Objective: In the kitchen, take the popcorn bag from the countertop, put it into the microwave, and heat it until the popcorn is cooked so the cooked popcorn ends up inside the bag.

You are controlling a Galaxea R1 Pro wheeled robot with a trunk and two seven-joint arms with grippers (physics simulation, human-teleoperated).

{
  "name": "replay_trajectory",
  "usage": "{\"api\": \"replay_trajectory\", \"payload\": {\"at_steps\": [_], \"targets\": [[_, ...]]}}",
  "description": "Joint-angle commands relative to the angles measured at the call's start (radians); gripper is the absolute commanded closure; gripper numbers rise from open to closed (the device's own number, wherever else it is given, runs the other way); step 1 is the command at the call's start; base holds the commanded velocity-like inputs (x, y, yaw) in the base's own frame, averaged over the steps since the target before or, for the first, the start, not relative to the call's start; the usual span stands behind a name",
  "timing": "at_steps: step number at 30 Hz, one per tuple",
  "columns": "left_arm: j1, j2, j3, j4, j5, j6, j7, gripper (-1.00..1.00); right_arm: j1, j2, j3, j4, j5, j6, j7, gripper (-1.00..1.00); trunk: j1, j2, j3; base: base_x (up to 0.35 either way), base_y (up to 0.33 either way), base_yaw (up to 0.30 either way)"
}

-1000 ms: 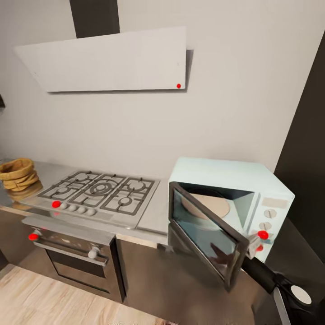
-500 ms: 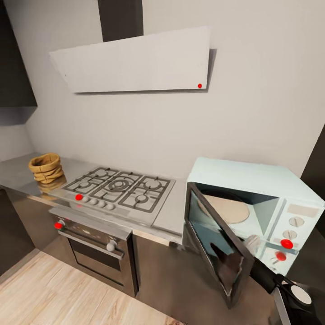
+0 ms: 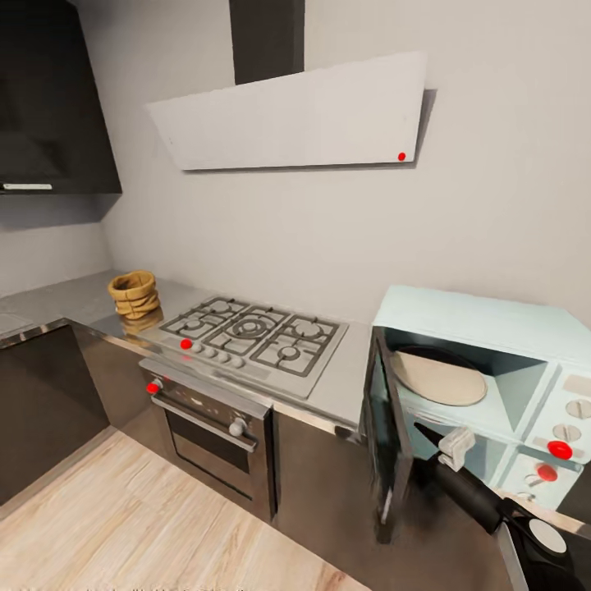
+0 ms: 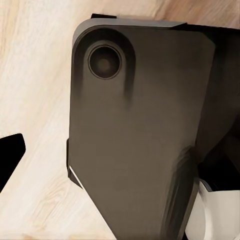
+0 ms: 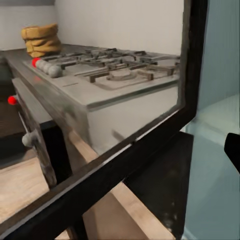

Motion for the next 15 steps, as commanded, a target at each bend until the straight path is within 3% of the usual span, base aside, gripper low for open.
{"api": "replay_trajectory", "payload": {"at_steps": [1,10,15], "targets": [[0.0,-0.001,0.007,-0.002,0.001,0.001,0.001,-1.0,-0.001,0.0,-0.001,0.001,-0.002,-0.003,0.005,-1.0,0.0,-0.001,-0.001,0.0,0.0,0.222],[0.0,-0.001,0.007,-0.002,0.001,0.001,0.001,-1.0,-0.001,0.0,-0.001,0.001,-0.002,-0.003,0.005,-1.0,0.0,-0.001,-0.001,0.0,0.0,0.215],[0.0,-0.001,0.007,-0.002,0.001,0.001,0.001,-1.0,-0.001,0.0,-0.001,0.001,-0.002,-0.003,0.006,-1.0,0.0,-0.001,-0.001,0.0,0.0,0.037]]}}
